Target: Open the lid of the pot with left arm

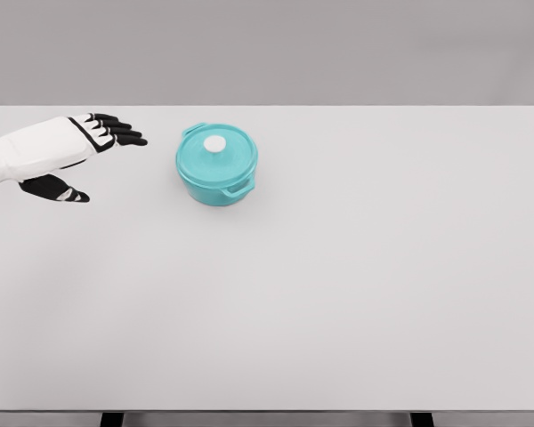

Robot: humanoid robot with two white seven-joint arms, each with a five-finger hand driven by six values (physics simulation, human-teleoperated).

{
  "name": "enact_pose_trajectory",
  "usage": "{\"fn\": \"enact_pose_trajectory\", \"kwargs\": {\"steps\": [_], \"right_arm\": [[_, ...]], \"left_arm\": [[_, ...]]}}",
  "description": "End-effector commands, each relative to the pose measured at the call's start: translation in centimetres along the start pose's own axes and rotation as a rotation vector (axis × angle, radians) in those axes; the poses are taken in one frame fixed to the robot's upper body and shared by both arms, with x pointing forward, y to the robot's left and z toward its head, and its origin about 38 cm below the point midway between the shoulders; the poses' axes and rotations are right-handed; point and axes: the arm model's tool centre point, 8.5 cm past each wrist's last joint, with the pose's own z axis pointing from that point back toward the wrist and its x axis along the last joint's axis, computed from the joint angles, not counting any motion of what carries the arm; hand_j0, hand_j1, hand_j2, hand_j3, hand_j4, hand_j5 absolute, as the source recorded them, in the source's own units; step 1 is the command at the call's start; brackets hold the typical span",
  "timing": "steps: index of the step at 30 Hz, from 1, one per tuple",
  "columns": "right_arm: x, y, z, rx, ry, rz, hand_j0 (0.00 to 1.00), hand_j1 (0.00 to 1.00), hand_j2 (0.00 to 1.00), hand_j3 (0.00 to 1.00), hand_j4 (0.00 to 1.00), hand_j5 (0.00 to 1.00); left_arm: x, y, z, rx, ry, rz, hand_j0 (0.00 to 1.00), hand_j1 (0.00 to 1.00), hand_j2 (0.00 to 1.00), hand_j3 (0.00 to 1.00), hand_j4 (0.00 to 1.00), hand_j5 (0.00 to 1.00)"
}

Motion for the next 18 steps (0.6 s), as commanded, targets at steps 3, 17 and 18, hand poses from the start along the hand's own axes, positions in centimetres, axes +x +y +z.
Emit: {"fn": "enact_pose_trajectory", "kwargs": {"steps": [3, 17, 18], "right_arm": [[0.0, -0.1, 0.0, 0.003, 0.002, -0.006, 1.0, 1.0, 1.0, 1.0, 1.0, 1.0], [-0.4, 0.2, 0.0, 0.004, 0.012, -0.006, 1.0, 1.0, 1.0, 1.0, 1.0, 1.0], [-0.4, 0.2, 0.0, 0.004, 0.01, -0.006, 1.0, 1.0, 1.0, 1.0, 1.0, 1.0]], "left_arm": [[0.1, 0.1, 0.0, 0.001, -0.003, 0.003, 1.0, 1.0, 1.0, 1.0, 1.0, 1.0], [2.2, -0.2, -3.3, -0.019, -0.061, -0.05, 1.0, 1.0, 1.0, 1.0, 1.0, 1.0], [2.6, -0.1, -3.6, -0.011, -0.073, -0.051, 1.0, 1.0, 1.0, 1.0, 1.0, 1.0]]}}
